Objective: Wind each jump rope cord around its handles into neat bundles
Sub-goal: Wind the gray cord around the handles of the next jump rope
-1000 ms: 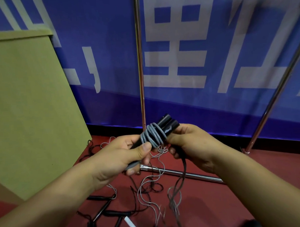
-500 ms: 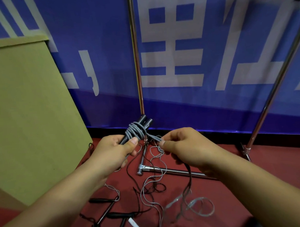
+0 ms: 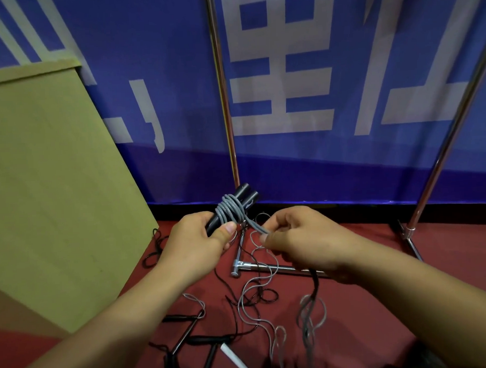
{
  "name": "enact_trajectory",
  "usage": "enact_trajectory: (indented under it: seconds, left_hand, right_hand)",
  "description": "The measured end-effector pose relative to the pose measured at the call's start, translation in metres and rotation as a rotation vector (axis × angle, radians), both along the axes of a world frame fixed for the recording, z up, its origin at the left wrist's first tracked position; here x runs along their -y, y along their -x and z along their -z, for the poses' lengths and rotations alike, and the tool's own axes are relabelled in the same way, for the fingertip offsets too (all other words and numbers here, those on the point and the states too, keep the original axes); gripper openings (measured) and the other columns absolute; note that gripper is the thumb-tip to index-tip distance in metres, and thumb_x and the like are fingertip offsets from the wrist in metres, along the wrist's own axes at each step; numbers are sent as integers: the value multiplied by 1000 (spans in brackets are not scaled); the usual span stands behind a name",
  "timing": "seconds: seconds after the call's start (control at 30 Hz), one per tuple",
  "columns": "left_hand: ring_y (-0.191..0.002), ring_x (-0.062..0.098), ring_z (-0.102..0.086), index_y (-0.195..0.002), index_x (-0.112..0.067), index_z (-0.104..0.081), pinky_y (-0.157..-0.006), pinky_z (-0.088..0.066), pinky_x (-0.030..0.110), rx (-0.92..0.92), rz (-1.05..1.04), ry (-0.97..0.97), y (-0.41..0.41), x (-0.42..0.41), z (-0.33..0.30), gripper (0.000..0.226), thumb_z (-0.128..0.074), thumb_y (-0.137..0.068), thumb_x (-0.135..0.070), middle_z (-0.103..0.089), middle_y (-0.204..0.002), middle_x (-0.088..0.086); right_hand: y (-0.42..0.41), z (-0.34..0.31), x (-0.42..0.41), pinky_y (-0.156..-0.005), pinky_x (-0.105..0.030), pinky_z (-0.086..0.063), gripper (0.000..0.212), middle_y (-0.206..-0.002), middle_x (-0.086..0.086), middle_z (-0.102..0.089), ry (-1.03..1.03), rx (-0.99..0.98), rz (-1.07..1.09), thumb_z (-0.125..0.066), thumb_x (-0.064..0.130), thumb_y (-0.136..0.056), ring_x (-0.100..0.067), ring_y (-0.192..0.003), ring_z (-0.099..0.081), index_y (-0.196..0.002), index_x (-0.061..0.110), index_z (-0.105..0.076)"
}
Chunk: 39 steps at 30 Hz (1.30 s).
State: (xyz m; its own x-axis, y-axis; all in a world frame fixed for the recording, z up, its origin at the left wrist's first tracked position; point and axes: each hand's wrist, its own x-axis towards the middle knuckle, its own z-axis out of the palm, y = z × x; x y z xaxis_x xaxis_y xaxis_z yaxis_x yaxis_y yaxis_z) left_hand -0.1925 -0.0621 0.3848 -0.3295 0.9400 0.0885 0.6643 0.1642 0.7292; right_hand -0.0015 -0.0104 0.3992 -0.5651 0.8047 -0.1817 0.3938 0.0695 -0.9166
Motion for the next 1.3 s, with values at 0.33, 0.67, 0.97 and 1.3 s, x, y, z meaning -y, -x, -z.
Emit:
enact_trajectory:
  seconds: [0.33,0.67,0.97,1.3]
  left_hand:
    - [-56,17,-58,-67,-25,-61,-62,-50,35,-145,-145,89,14,-13,13,34,-62,-93,-46,-60,-57,-7]
    - [-47,8,-51,-81,-19,-64,-51,-40,20,-148,199,389,-4,-8,18,25,-62,-96,-39,-73,-72,-2]
    - [-54,10,-55,-91,-26,-66,-58,-48,28,9,568,520,-28,6,8,15,-63,-95,-39,-71,-72,-3]
    - [-61,11,-54,-89,-16,-62,-63,-46,33,5,673,357,-31,15,-6,18,-62,-95,-33,-57,-68,-4]
  right_hand:
    - [-8,-11,3,-60,-31,-46,25,-58,2,-57,-32,120,43,-66,37,-91,-15,-57,-53,-78,16,-60]
    - [-13,-8,-9,-54,-28,-40,28,-57,2,-51,-130,-18,179,-66,34,-91,-11,-50,-44,-81,8,-62]
    - [-19,-4,-13,-56,-29,-38,29,-61,0,-53,-254,78,199,-65,36,-91,-13,-52,-42,-77,10,-63]
    - [-24,-1,-27,-75,-41,-57,23,-76,-2,-72,-370,109,147,-69,42,-88,-24,-79,-68,-79,22,-72]
